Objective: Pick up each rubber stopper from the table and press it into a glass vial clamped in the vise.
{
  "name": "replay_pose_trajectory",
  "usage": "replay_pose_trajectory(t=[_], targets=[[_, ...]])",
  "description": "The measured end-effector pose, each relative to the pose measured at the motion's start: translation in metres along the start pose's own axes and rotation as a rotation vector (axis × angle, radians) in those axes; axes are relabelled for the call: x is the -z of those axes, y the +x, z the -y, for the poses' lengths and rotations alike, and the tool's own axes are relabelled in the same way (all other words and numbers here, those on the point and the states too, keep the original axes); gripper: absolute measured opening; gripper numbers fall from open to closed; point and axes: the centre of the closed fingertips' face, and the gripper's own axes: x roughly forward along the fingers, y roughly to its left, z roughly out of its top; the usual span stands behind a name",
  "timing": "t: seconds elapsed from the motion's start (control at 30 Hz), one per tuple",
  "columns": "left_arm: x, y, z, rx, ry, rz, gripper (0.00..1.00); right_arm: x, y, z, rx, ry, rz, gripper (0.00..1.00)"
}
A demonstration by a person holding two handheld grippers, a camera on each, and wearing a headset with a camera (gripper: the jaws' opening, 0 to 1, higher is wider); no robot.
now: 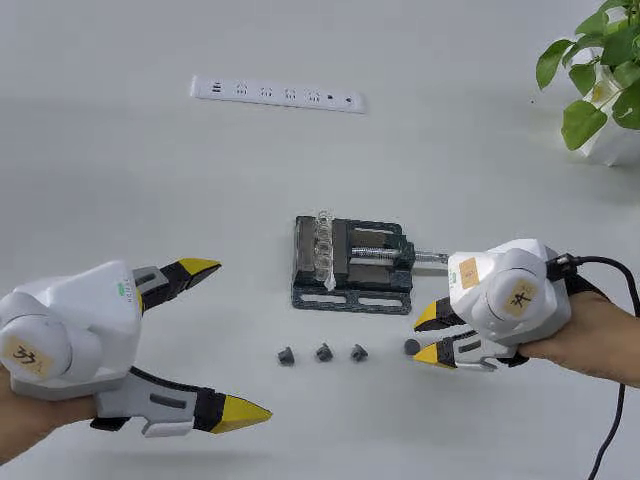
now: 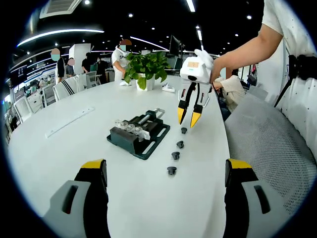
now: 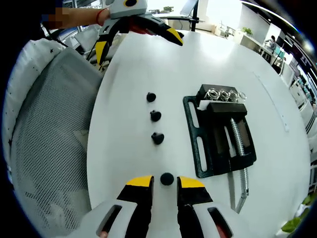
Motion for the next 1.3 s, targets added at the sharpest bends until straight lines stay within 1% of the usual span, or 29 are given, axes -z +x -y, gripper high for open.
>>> replay_pose_trajectory(t=[0.1,0.23,0.53,1.03,1.13,1.3], targets=[[0.0,0.0,0.0,-0.002,-0.004,0.003,0.99,0.002,0.004,0.0,-0.004,-0.031,-0.024,0.14],[0.0,0.001,-0.001,-0.004,-0.005,0.003,0.99,0.005,0.01,0.001,-0.014,-0.053,-0.047,0.13],[0.0,0.002,0.0,-0.006,-0.014,0.01,0.99,0.007,0.01,0.0,-0.028,-0.08,-0.078,0.11],[-0.002,0.001,0.0,-0.012,-0.024,0.024,0.99,0.009,0.014,0.0,-0.039,-0.105,-0.094,0.08],[-0.002,0.001,0.0,-0.01,-0.023,0.022,0.97,0.009,0.014,0.0,-0.041,-0.105,-0.096,0.08],[-0.001,0.002,0.001,-0.006,-0.023,0.022,0.98,0.009,0.015,-0.001,-0.044,-0.108,-0.101,0.08]])
